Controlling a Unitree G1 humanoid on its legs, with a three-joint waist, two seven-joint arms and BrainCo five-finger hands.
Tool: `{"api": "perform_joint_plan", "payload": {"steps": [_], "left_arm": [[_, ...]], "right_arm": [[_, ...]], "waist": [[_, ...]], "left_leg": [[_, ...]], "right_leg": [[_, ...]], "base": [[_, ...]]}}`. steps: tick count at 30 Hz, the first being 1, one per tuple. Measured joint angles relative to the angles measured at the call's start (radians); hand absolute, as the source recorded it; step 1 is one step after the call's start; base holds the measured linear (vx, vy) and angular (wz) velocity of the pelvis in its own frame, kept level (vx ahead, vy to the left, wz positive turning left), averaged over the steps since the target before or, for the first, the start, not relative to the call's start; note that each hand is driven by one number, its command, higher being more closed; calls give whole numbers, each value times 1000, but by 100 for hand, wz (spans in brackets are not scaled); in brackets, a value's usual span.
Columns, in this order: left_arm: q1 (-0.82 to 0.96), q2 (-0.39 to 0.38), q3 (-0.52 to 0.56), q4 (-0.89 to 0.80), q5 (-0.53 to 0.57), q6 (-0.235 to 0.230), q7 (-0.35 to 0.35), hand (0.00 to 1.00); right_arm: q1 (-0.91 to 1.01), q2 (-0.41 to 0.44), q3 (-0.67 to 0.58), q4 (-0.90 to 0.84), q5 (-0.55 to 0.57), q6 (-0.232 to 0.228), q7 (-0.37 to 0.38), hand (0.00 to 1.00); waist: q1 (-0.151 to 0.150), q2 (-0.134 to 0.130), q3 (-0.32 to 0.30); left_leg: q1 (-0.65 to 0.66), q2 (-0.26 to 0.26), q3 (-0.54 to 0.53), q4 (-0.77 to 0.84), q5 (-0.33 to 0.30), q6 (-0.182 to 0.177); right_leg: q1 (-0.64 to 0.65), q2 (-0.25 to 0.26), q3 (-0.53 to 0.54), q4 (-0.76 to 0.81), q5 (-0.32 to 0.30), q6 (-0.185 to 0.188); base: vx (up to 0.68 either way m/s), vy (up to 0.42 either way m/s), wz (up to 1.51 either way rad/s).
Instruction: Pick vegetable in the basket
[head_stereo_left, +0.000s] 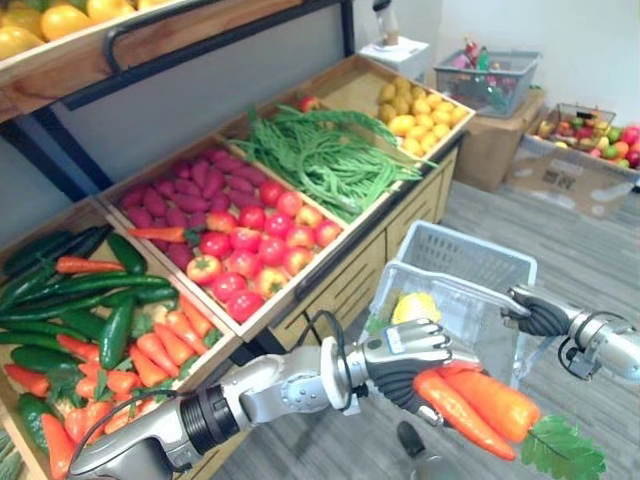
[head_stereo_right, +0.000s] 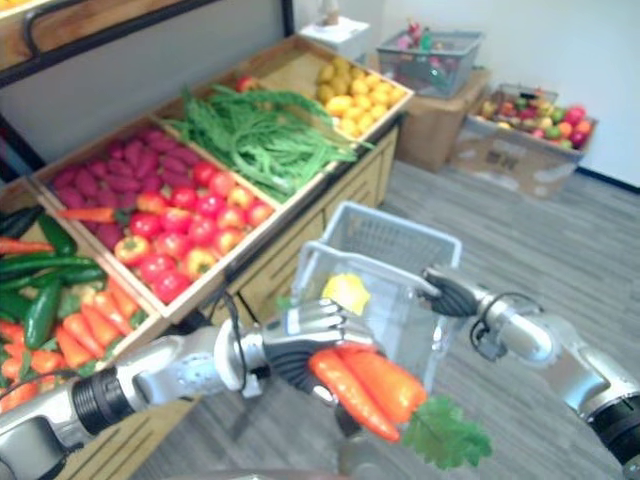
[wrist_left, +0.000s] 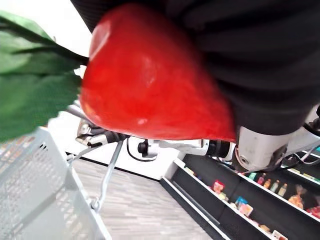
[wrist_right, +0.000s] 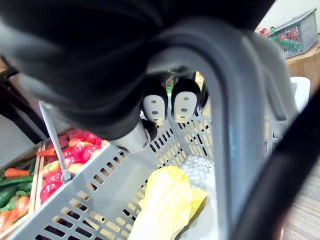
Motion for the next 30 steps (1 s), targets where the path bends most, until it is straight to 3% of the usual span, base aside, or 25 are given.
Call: {"api": "perform_joint_plan", "payload": {"steps": [7, 21, 30], "left_arm": [[0, -2, 0, 37, 13, 0, -11, 100], [-3, -92, -17, 301, 142, 15, -35, 100], [-3, -150, 84, 470, 221, 53, 0, 100]], "right_arm": [[0, -10, -36, -137, 118, 0, 35, 100], [-12, -10, -21, -222, 126, -3, 79, 100], [-12, -10, -20, -226, 158, -2, 111, 100]], "waist": [[-20, 6, 11], [-38, -4, 17], [-36, -7, 19]], "left_leg": [[17, 11, 55, 15, -9, -13], [44, 10, 104, 18, -15, -19], [43, 11, 102, 17, -15, -19]], "right_leg": [[-18, 34, 46, 11, 1, 0], [-17, 57, 84, 14, 1, 1], [-17, 56, 82, 15, 1, 1]], "base": [[-45, -19, -23], [-59, -16, -10], [-70, -32, 1]]}}
